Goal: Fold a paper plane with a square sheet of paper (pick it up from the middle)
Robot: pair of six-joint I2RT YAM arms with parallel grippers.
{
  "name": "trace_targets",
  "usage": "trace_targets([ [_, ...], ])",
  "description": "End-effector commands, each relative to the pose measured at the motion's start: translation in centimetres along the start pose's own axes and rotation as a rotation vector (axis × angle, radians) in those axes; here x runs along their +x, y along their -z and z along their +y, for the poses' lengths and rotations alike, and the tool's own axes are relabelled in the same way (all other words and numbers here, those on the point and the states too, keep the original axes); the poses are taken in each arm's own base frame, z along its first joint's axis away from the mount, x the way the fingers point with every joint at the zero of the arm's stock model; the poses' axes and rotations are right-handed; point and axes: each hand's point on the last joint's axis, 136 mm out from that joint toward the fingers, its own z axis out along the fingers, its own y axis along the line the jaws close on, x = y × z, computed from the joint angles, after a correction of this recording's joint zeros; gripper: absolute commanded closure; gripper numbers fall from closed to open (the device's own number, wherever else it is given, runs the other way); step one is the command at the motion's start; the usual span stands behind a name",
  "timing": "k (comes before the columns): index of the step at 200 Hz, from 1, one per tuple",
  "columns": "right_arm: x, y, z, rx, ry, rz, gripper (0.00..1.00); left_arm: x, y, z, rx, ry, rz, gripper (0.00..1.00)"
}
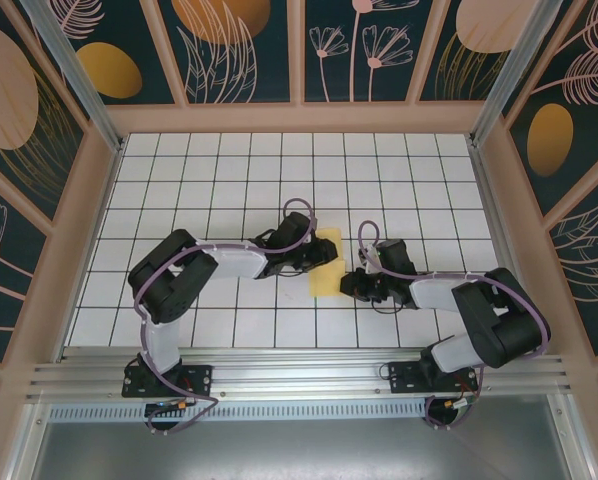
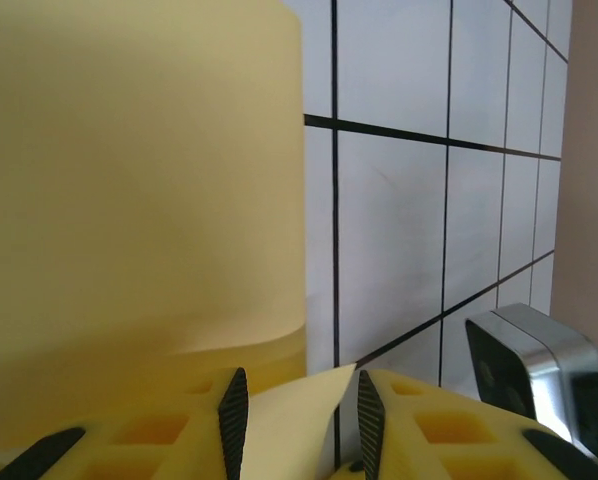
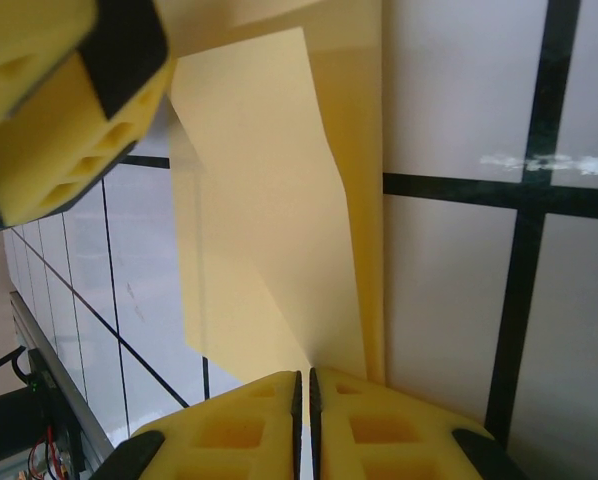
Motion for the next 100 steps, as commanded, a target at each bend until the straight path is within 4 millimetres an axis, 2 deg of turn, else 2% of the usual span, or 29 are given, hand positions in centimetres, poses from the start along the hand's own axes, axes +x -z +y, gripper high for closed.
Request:
trace_targets([
  [1,-0.3,0.1,0.1,-0.003,-0.001,-0.007,0.86,-0.4,-0.5,1.0,-0.011,0.023,-0.027,0.62],
  [21,-0.8,0.6,1.3,-0.031,0.020,-0.022,0.85,-0.3,-0.4,2.7,-0.069,0.037,-0.044,0.64],
  [32,-1.3,1.1,1.9,-0.037,0.034,-0.040,0.85,-0.5,-0.2,2.7,-0.070,0.039,-0.058,0.64],
  [34,-1.4,1.2,2.1,-0.037,0.036,-0.043,0.85,-0.1,-0.1,3.4,-0.085,0.045,-0.053,0.64],
  [41,-1.7,1.6,2.5,-0.040,0.047,-0.056,0.85,0.1,0.1,4.0,-0.099,0.048,-0.056,0.64],
  [65,-2.4,2.2,3.2,-0.045,0.057,-0.071,0.84,0.4,0.2,4.5,-0.108,0.048,-0.051,0.63],
  [100,-1.9,1.8,3.7,-0.073,0.054,-0.031,0.84,0.5,-0.2,4.4,-0.102,0.045,-0.039,0.62],
])
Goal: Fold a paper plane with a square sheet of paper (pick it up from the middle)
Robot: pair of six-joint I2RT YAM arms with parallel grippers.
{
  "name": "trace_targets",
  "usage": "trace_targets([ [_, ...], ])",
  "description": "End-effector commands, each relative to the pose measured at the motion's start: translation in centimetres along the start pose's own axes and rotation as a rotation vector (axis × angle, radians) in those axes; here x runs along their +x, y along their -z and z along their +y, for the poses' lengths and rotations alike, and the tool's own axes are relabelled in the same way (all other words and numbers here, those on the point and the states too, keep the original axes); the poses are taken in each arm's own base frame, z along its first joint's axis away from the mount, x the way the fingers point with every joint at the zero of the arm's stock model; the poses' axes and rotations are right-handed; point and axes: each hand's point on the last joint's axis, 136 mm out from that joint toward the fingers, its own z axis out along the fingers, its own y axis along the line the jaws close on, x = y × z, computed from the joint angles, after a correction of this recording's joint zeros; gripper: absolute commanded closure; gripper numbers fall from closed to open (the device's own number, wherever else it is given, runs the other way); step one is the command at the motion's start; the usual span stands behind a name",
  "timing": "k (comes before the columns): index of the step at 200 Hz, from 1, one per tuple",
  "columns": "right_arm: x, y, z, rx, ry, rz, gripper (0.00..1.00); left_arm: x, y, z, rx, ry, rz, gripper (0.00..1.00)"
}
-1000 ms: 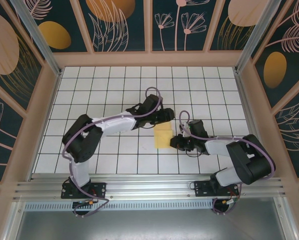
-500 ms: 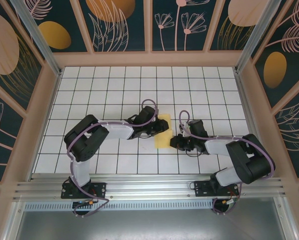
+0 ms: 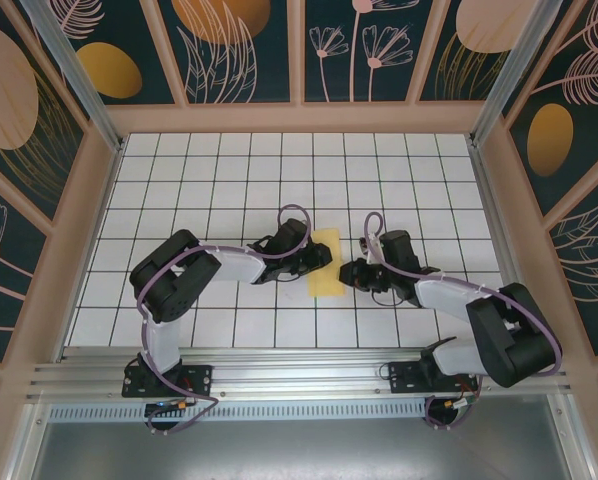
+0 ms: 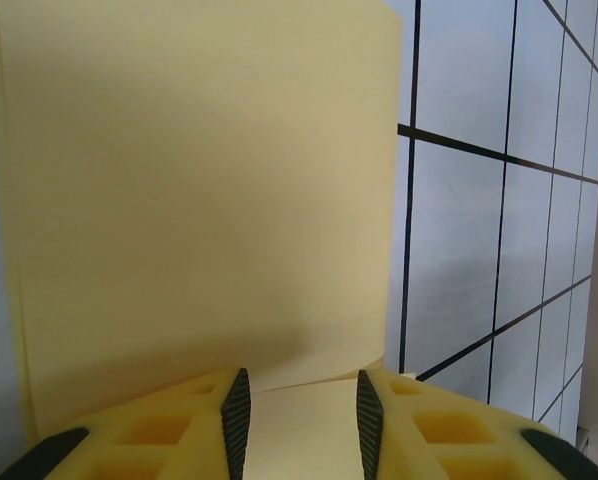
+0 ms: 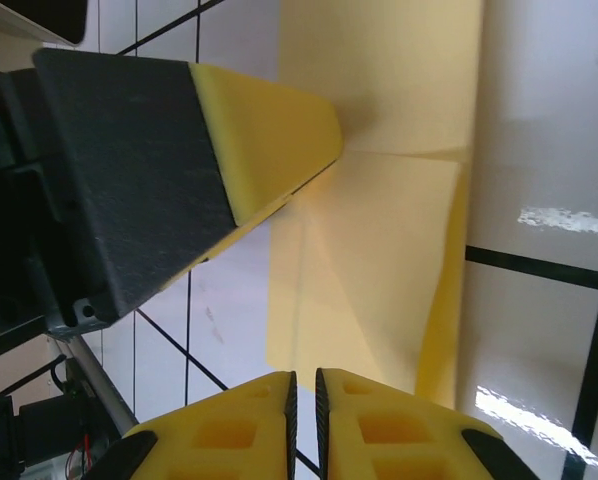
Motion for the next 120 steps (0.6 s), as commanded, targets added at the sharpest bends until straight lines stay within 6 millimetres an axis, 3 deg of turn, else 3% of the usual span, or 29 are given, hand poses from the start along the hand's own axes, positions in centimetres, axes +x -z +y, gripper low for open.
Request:
trace_targets([
  [1,0.3,0.0,0.5,-0.018,0.000,0.034,0.84,0.4,-0.2,2.1,-0.061,0.022,0.006,0.62],
  [85,1.4,-1.8,-0.2,0.020,0.006,0.132,0.85,0.7,-0.5,2.7,-0.082,0.023,0.024,0.61],
  [120,2.0,-2.5,-3.0,0.137,-0.027,0.161,0.85,0.8,-0.6,2.9,-0.090,0.023,0.026,0.61],
])
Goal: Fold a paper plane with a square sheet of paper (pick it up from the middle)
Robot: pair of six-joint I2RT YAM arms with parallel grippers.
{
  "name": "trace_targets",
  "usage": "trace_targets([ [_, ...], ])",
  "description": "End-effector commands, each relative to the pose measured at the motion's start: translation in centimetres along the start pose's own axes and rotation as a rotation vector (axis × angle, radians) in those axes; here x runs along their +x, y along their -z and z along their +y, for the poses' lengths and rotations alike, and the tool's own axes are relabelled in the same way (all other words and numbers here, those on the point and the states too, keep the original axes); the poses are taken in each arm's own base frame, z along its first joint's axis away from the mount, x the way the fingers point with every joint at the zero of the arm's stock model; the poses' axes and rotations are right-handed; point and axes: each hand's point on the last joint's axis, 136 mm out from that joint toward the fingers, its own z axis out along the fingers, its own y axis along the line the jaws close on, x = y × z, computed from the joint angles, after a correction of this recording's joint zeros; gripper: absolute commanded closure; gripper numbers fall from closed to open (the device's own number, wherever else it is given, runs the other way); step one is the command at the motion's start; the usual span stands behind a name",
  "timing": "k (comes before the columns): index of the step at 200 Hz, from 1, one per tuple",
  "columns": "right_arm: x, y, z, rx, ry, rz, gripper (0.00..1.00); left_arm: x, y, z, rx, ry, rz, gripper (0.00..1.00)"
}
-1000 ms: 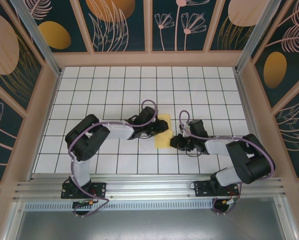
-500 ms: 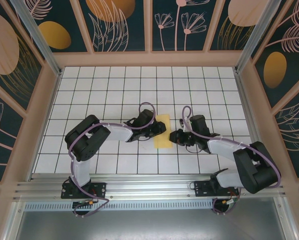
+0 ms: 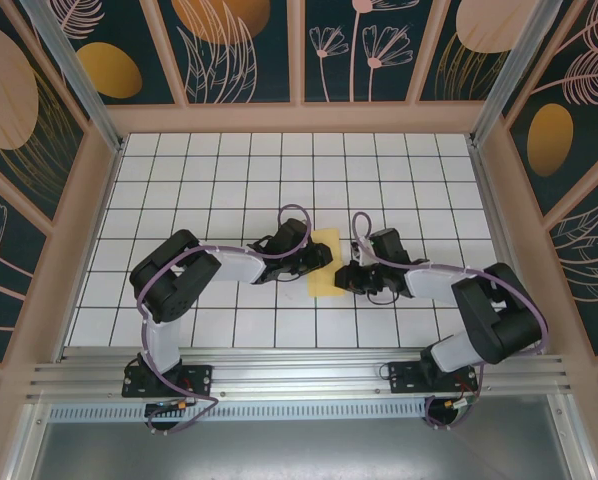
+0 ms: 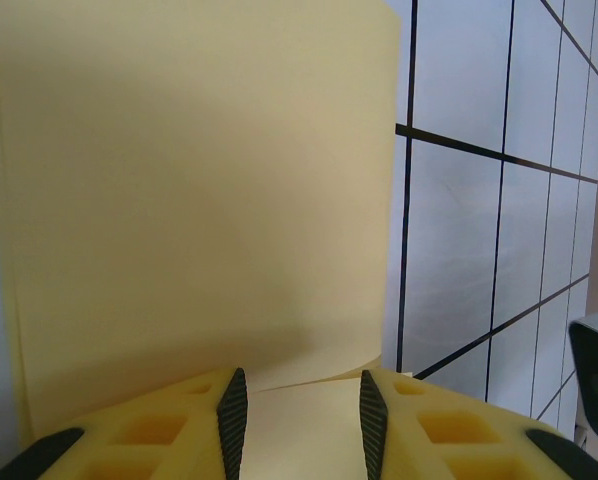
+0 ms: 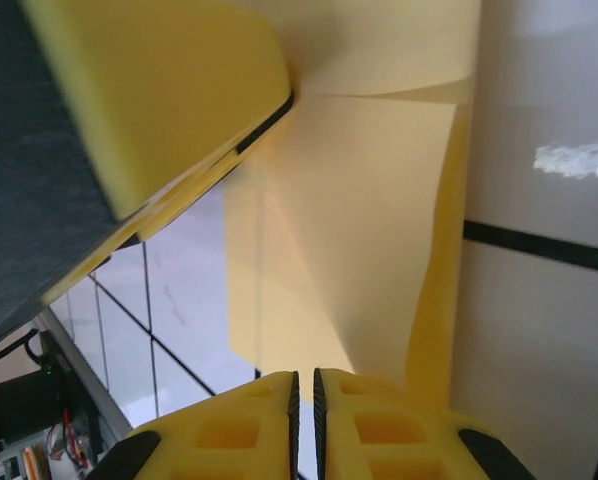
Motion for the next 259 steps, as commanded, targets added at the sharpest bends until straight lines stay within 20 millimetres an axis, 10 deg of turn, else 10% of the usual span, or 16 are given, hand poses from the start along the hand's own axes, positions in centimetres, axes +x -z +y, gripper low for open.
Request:
trace_targets([
  [1,0.4,-0.6,-1.6,0.076,-0.006,0.032,0.85,0.7,-0.6,2.9,-0.091,0.024,0.023,0.61],
  [158,5.2,1.3,-5.7,0.142,-0.121,0.059,0.84,1.8,-0.8,6.3,-0.183,0.046,0.032,0.66],
  [223,0.6,3.9,0.6,-0.036,-0.049,-0.064,0.84,1.7,-1.0,5.4,-0.163,0.037,0.049,0.66],
  [259,-2.1,3.2,-0.2,0.031,-0.070,-0.101,0.70,1.4,-0.8,4.3,-0.135,0.037,0.048,0.64],
])
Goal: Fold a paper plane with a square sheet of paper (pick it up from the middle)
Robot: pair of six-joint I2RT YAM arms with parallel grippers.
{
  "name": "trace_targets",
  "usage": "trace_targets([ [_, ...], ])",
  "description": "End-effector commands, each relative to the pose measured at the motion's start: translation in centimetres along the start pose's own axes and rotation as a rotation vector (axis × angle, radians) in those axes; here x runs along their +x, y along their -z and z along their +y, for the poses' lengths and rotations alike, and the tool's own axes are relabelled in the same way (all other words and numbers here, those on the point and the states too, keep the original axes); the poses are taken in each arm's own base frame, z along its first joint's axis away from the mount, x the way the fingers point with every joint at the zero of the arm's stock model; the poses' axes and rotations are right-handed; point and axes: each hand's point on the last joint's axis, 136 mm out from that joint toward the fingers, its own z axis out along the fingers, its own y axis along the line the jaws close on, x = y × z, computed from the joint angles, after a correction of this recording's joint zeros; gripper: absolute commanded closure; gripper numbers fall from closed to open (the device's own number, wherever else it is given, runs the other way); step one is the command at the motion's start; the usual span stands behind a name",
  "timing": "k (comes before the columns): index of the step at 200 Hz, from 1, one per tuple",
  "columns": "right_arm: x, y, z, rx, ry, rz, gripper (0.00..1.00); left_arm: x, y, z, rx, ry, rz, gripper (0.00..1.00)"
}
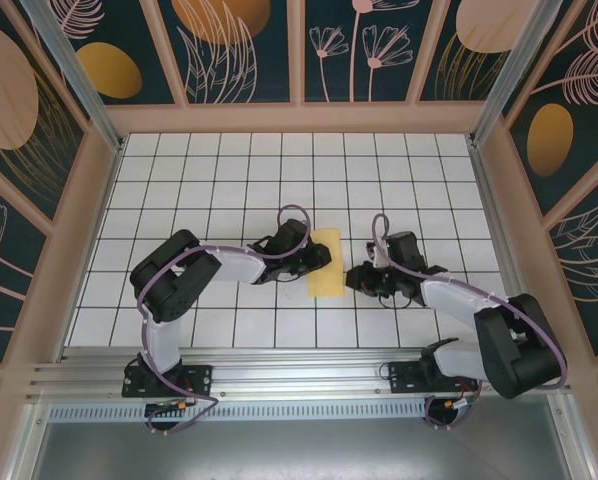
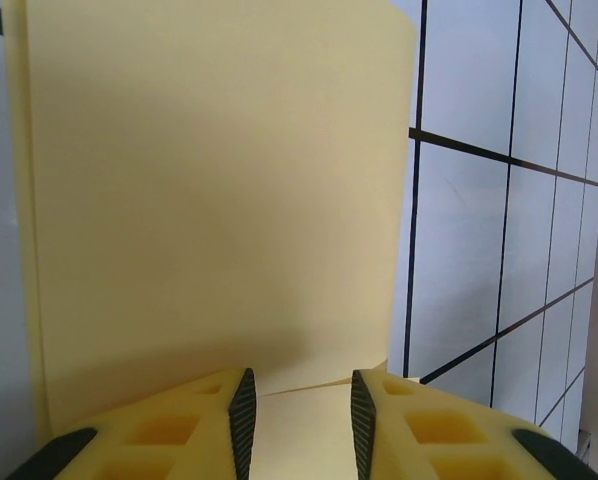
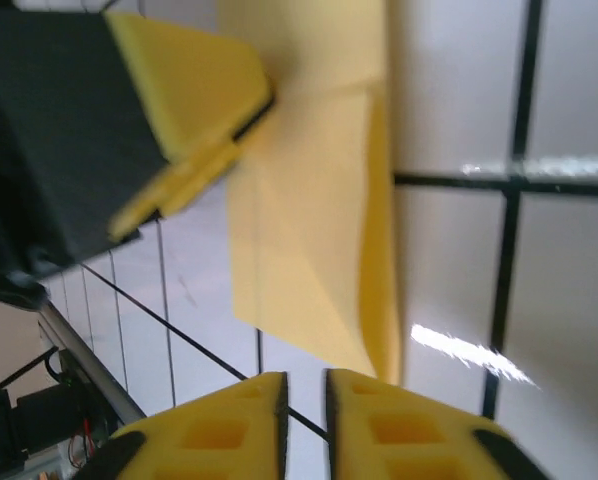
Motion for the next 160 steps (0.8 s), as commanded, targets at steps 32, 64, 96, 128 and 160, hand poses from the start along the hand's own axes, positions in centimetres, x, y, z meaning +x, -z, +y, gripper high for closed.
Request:
trace_targets([
  [32,-3.3,-1.7,-1.3,0.081,-0.028,-0.024,0.60,0.8,-0.2,2.5,-0.101,0.014,0.038,0.61],
  [64,-3.9,-2.4,-1.0,0.054,-0.006,-0.007,0.58,-0.3,-0.2,0.9,-0.096,-0.009,0.025,0.59],
  [96,-3.8,-3.1,-0.5,0.001,0.004,0.025,0.61,-0.7,-0.2,0.6,-0.103,-0.016,0.014,0.58],
  [128,-3.6,-3.6,-1.1,0.010,-0.009,0.035,0.62,-0.9,-0.2,0.6,-0.115,-0.018,0.007,0.57],
  [160,-3.5,-4.0,-1.0,-0.019,-0.018,0.048,0.62,-1.2,-0.2,0.5,-0.123,-0.029,0.001,0.55],
])
